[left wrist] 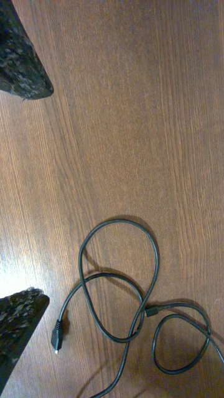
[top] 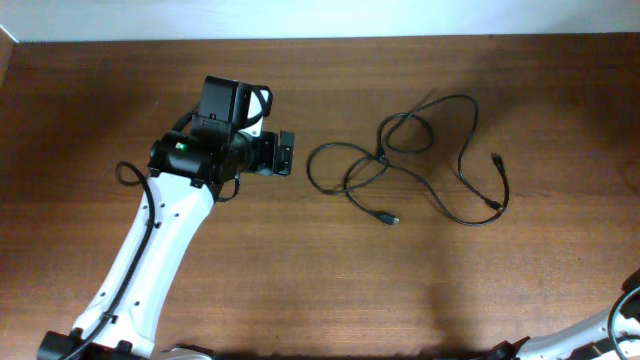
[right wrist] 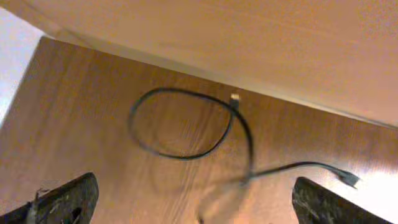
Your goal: Untangle cables
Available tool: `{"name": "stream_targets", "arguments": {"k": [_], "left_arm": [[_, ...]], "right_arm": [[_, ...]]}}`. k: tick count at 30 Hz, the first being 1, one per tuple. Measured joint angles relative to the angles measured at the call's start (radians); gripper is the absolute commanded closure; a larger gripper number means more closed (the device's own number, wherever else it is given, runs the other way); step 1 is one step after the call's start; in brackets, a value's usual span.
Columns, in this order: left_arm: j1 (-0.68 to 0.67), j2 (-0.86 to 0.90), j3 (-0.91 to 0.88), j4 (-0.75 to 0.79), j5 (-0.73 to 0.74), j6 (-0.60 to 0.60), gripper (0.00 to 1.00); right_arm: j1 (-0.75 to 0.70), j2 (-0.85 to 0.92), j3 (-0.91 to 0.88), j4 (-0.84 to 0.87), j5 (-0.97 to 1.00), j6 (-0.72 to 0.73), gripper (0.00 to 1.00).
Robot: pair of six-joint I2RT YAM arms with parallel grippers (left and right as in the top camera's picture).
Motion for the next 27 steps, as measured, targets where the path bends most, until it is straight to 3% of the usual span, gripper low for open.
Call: {"name": "stream_targets", "arguments": {"k": [5,9,14,21,27], "left_arm": [[0.0,0.0,0.0,0.0,0.0,0.0,0.01],[0.0,0.0,0.0,0.0,0.0,0.0,0.01],[0.0,0.0,0.0,0.0,0.0,0.0,0.01],[0.0,0.0,0.0,0.0,0.0,0.0,0.01],[0.0,0.0,0.0,0.0,0.0,0.0,0.01]], "right_arm": [[0.0,0.0,0.0,-0.032,-0.171,-0.01,0.01],[0.027,0.0,0.0,-0.087,-0.407,-0.113,0.01],[0.329,0.002,0.0,-0.159,-0.451,-0.285,0.01],[0.75,0.124,0.0,-0.161,-0.382,-0.315,0.01],[0.845,0.197,0.0,-0.164,-0.354,-0.323,0.01]]}}
